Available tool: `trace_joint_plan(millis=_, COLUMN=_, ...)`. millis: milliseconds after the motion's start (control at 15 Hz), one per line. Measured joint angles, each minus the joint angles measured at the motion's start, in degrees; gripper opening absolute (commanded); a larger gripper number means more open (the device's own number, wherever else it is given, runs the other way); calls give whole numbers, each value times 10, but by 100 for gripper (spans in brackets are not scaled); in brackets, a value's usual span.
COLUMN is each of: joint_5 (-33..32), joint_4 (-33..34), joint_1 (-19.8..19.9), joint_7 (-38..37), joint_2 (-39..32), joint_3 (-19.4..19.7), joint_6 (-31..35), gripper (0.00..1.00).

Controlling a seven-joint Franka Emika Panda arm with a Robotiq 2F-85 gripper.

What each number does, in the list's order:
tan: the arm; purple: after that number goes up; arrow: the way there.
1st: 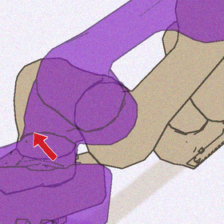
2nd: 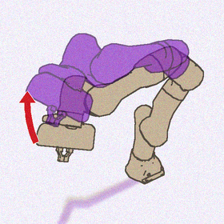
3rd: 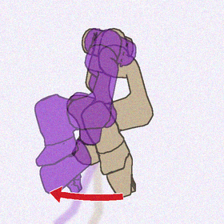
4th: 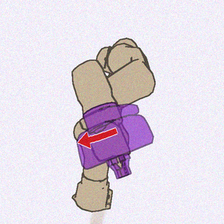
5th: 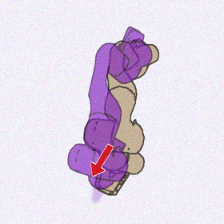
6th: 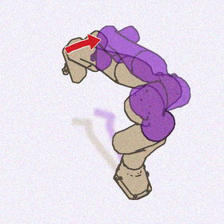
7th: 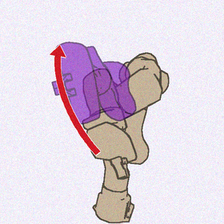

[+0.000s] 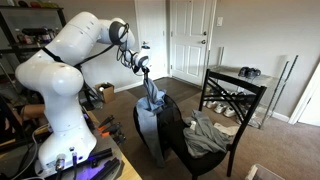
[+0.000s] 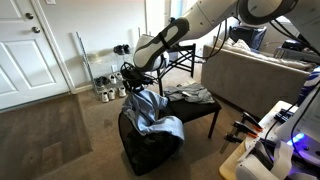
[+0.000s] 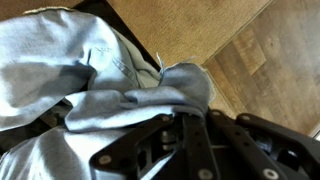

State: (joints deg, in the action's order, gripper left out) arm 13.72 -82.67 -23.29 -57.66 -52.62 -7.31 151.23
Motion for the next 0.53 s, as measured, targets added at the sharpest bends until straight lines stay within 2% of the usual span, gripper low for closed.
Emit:
trace_joint_plan(millis=267, joint_5=3, joint_4=7, joint_1=10, joint_7=-1, joint_2=-2, joint_3=9, joint_6=9, gripper=55)
trace_joint_plan(millis=533, joint_5=26, joint_4=1, joint_1=38, joint_7=-2, joint_2=-5, joint_3=13, joint_6=36, gripper=79)
